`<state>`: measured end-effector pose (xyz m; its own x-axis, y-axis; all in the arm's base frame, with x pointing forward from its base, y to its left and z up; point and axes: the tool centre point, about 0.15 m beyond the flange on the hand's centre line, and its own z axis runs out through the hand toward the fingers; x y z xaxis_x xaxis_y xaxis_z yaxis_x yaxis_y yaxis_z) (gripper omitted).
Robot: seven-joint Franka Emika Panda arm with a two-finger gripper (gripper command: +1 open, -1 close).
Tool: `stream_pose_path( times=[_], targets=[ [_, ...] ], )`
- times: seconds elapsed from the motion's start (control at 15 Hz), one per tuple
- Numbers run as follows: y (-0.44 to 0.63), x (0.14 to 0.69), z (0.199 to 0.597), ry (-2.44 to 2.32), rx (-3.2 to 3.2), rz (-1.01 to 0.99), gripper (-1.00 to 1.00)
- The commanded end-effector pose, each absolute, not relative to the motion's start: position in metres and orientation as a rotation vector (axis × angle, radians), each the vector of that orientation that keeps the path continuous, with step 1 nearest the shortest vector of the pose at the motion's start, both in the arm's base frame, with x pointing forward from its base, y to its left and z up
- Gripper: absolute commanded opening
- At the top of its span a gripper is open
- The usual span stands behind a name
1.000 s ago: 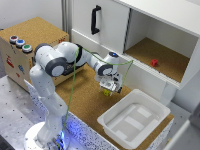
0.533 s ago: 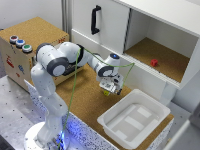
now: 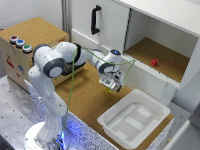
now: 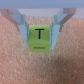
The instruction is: Go towards the yellow block and pick it up
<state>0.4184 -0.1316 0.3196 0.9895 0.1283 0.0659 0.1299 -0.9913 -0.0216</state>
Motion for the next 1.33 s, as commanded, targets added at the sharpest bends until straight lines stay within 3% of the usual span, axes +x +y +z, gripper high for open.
stream_pose_path(
  times=[0.0,0.33,0.93,1.27],
  targets=[
    [-0.134,0.397,0.404,-0.136,-3.186,-0.249,-1.0],
    [-0.133,0.395,0.406,-0.138,-3.186,-0.239,-1.0],
    [-0.124,0.407,0.323,-0.135,-3.115,-0.083,-1.0],
    [-0.117,0.404,0.253,-0.119,-3.149,-0.092,-1.0]
  ],
)
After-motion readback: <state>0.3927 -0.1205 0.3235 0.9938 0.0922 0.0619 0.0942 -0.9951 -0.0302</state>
